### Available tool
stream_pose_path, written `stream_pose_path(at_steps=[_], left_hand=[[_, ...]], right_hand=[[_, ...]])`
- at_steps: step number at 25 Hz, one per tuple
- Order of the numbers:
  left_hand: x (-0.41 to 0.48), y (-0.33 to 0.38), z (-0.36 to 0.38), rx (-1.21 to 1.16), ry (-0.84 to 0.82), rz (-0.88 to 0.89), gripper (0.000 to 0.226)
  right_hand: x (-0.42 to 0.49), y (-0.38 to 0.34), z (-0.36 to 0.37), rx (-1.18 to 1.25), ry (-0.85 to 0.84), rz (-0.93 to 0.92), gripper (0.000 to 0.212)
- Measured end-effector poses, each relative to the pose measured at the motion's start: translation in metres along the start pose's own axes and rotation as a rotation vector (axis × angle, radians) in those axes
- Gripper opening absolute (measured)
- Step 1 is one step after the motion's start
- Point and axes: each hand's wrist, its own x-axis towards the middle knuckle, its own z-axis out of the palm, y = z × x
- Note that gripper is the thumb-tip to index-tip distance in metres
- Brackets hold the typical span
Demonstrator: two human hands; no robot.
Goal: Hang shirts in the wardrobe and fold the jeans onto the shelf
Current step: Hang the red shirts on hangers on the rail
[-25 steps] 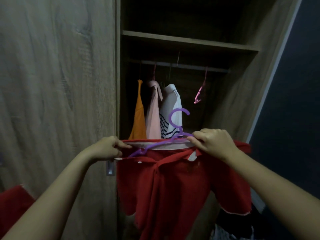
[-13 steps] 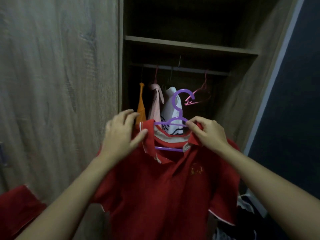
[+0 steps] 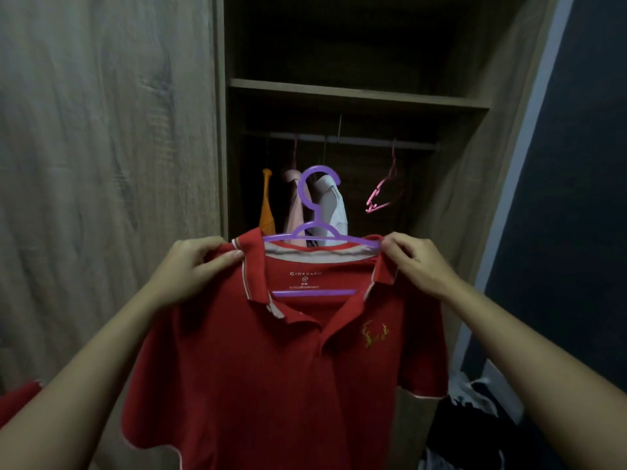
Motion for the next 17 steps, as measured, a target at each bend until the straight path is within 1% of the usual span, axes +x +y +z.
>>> stream_pose_path(at_steps=[2,3,5,7,9,10,11,13,14,15,16,17], left_hand=[[-0.001,0.001,-0.002,-0.035,-0.003,-0.002,0.023],[-0.001,0.001,-0.003,-0.038,0.0,-0.01,0.025],[-0.002,-0.006,-0.008,-0.047,0.015,-0.03,0.027],[-0.003,-0.019,-0.014,-0.047,0.026,-0.074,0.023],[-0.005,-0.032,-0.02,-0.04,0.035,-0.109,0.045],[-0.006,-0.036,-0.022,-0.047,0.041,-0.124,0.053],[-0.008,-0.038,-0.022,-0.058,0.046,-0.136,0.056],[-0.009,-0.039,-0.021,-0.096,0.05,-0.152,0.056],[-0.009,-0.04,-0.019,-0.113,0.06,-0.156,0.056],[-0.009,-0.038,-0.017,-0.13,0.064,-0.156,0.055],[-0.008,-0.037,-0.014,-0.151,0.066,-0.154,0.052],[-0.007,-0.034,-0.01,-0.17,0.067,-0.156,0.044]], right_hand=[[-0.002,0.004,0.002,0.026,-0.054,-0.089,0.036],[-0.003,0.007,0.003,0.029,-0.081,-0.106,0.041],[-0.01,0.018,0.005,0.014,-0.114,-0.061,0.058],[-0.021,0.035,0.007,-0.002,-0.073,0.007,0.074],[-0.028,0.046,0.01,0.021,0.017,0.044,0.079],[-0.028,0.048,0.009,0.024,0.076,0.05,0.077],[-0.026,0.048,0.007,0.005,0.136,0.064,0.072],[-0.02,0.043,-0.002,-0.161,0.217,0.118,0.066],[-0.015,0.037,-0.006,-0.252,0.23,0.135,0.064],[-0.009,0.029,-0.01,-0.295,0.217,0.112,0.06],[-0.002,0.021,-0.012,-0.279,0.166,0.054,0.054],[0.006,0.011,-0.013,-0.238,0.072,-0.009,0.049]])
